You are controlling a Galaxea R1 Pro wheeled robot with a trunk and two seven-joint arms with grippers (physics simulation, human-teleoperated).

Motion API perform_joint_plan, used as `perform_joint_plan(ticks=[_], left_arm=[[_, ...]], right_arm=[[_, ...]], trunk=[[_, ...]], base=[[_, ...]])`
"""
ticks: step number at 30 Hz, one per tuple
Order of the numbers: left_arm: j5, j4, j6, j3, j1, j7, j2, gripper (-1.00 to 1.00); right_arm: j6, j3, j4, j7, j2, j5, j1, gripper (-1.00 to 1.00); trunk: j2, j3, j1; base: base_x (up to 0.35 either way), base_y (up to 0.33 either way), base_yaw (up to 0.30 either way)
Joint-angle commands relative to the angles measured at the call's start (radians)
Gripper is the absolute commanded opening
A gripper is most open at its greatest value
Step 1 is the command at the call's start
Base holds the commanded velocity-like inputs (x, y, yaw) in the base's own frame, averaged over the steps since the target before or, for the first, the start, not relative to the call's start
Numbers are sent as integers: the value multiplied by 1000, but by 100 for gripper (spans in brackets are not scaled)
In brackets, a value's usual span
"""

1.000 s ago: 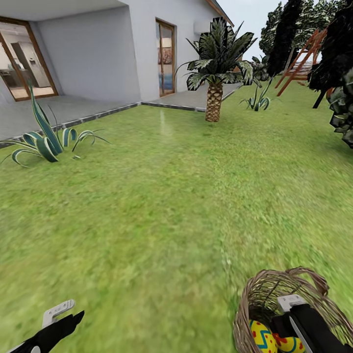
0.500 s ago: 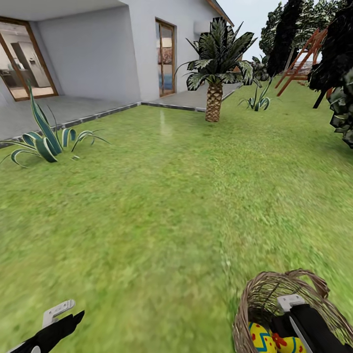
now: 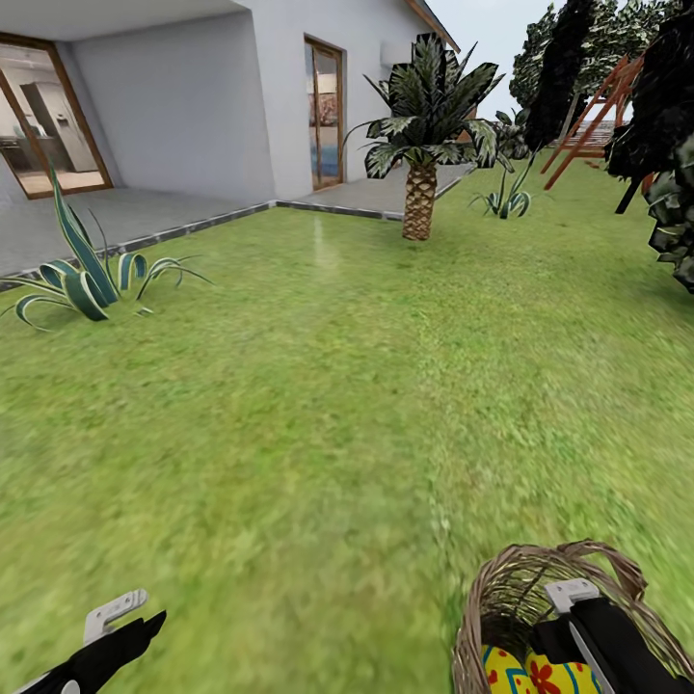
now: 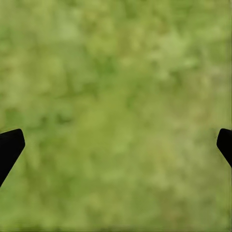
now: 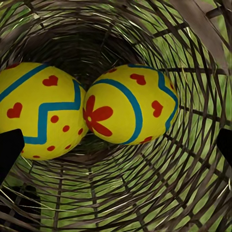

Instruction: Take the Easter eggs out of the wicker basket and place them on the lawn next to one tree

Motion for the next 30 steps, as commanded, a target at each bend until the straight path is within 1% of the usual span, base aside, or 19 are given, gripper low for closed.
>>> perform_joint_plan(ticks=[1,7,13,20,30], left_arm=[[5,-1,6,2,-1,-4,0,100],[4,-1,6,3,-1,-3,-17,100],[3,-1,7,3,-1,-2,-20,100],[3,-1,7,2,-1,-2,-20,100],[2,-1,7,2,0,-2,-20,100]], right_arm=[[4,1,-1,6,-1,5,-1,100],[4,1,-1,6,-2,5,-1,100],[4,0,-2,6,-3,4,-1,100],[4,0,-1,6,-21,-2,-1,100],[4,0,-1,7,-23,-3,-1,100]], trunk=[[0,-1,0],[0,-1,0],[-42,-20,23],[-91,-42,50],[-158,-73,87]], base=[[0,0,0],[0,0,0],[0,0,0],[0,0,0],[0,0,0]])
